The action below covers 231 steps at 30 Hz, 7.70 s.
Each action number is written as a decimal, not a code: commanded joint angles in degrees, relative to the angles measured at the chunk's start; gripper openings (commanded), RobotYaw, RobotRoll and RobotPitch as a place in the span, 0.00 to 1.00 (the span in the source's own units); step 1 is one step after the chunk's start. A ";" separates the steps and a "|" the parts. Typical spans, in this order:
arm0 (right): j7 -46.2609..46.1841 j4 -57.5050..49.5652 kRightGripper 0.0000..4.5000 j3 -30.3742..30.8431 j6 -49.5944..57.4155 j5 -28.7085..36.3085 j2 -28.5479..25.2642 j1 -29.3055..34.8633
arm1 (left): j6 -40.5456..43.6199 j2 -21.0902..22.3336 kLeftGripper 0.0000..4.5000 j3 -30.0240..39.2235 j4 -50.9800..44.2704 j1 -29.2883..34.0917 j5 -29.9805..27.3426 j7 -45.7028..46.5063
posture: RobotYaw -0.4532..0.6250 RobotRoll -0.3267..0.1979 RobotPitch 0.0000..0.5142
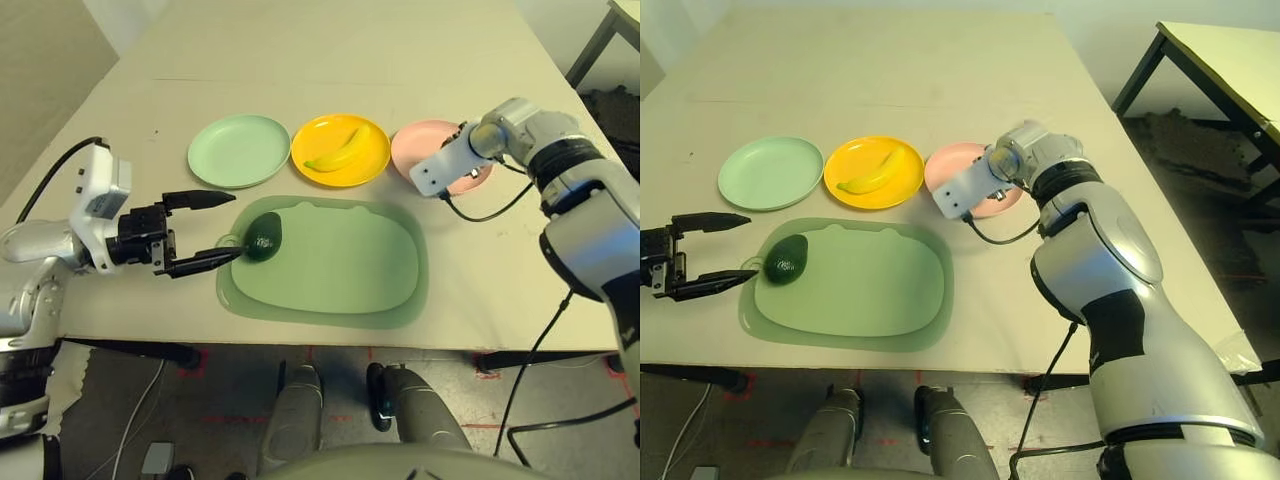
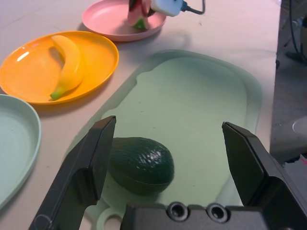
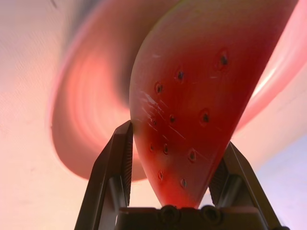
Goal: Place the fruits into color-matched plates.
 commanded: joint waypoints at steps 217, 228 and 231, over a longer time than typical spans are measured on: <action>25.00 -92.39 1.00 -43.74 47.02 85.88 -2.82 70.06 | -68.56 -5.89 0.68 -54.95 77.30 -66.88 34.15 -14.23 | 0.28 0.62 0.31; 16.70 -91.81 1.00 -43.56 39.18 78.76 0.80 71.76 | -60.42 -7.37 0.68 -57.96 81.50 -69.94 61.85 18.26 | 0.23 0.62 0.34; 16.28 -92.80 1.00 -43.87 39.48 78.94 0.39 73.17 | -57.14 -8.47 0.68 -58.64 82.36 -69.85 66.76 25.72 | 0.22 0.62 0.34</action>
